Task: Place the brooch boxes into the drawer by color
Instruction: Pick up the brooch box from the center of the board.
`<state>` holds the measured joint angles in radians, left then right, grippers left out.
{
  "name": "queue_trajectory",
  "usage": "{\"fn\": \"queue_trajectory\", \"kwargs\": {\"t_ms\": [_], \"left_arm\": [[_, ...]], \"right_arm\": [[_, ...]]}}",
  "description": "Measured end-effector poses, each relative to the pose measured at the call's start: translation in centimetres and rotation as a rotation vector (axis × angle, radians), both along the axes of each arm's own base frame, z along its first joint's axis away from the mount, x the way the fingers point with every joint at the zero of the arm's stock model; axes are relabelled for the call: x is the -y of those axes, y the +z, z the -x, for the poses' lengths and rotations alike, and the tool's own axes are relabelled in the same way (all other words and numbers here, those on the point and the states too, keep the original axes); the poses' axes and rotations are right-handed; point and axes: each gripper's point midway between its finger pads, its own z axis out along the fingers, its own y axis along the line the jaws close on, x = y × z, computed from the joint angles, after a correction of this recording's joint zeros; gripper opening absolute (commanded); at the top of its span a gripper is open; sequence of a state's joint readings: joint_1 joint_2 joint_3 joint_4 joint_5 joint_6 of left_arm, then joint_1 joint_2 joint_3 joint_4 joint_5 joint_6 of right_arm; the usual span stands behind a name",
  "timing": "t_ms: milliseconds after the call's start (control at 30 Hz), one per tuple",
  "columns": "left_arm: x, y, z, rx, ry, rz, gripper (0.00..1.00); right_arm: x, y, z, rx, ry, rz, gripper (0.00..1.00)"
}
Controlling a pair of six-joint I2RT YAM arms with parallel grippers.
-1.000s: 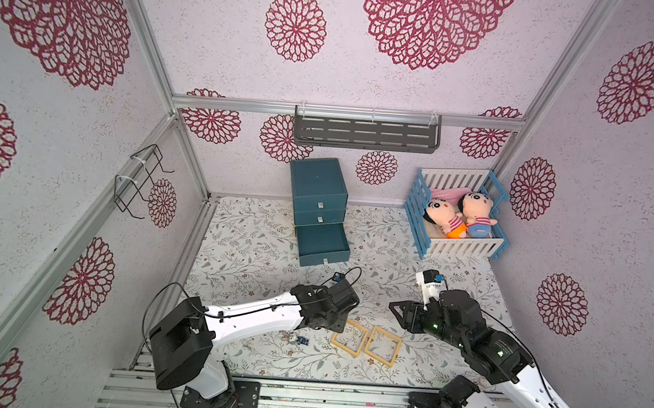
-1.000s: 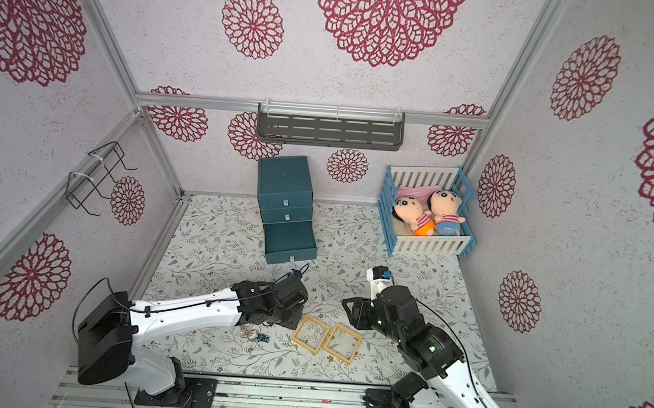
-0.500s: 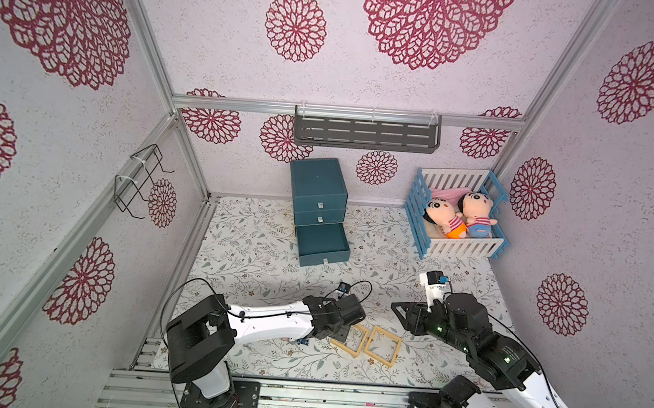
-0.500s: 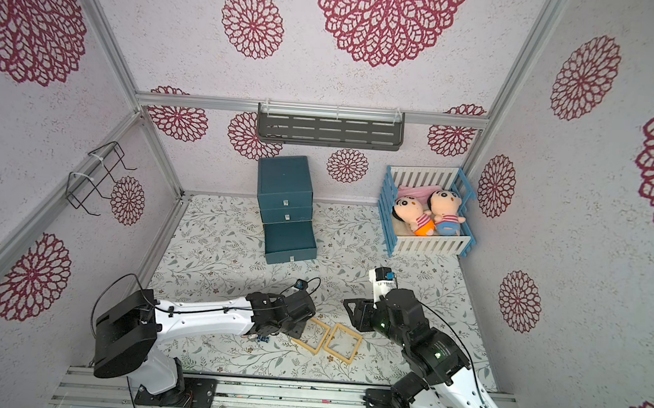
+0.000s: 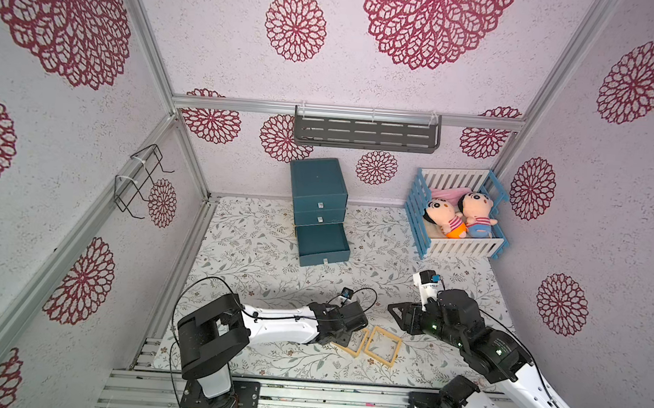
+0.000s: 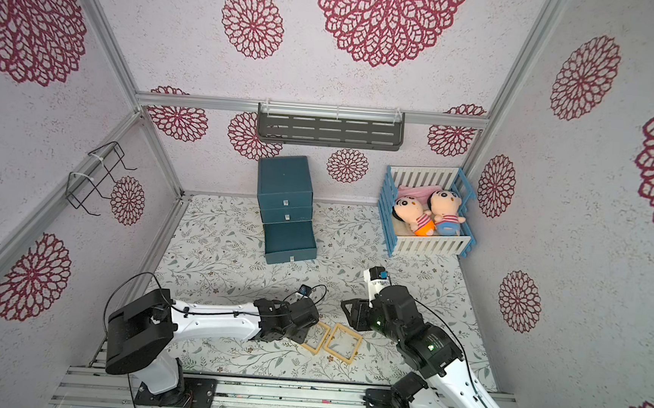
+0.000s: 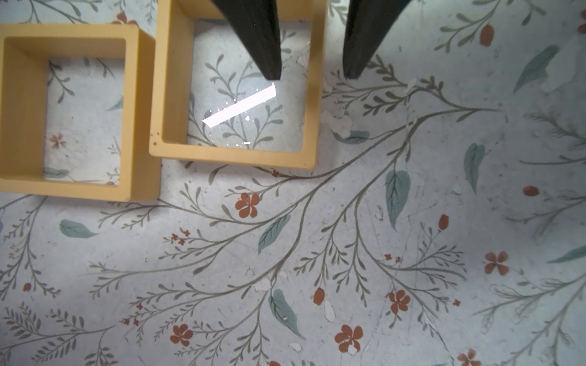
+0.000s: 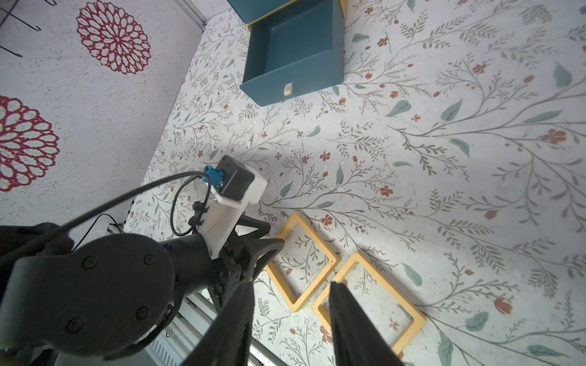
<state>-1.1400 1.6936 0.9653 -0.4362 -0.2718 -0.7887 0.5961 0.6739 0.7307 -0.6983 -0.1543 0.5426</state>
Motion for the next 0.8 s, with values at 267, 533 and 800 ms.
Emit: {"fn": "queue_trajectory", "kwargs": {"t_ms": [267, 533, 800], "left_arm": [[-0.2, -0.4, 0.1, -0.003, 0.009, 0.003, 0.37], [-0.7, -1.4, 0.4, -0.016, 0.017, -0.014, 0.34], [-0.5, -1.6, 0.4, -0.024, 0.018, -0.009, 0.26]], "right_arm": [[0.0, -0.2, 0.0, 0.0, 0.006, 0.009, 0.45], [-0.1, -0.1, 0.0, 0.0, 0.008, 0.007, 0.45], [-0.2, 0.0, 0.2, -0.001, 0.021, -0.004, 0.45]]}}
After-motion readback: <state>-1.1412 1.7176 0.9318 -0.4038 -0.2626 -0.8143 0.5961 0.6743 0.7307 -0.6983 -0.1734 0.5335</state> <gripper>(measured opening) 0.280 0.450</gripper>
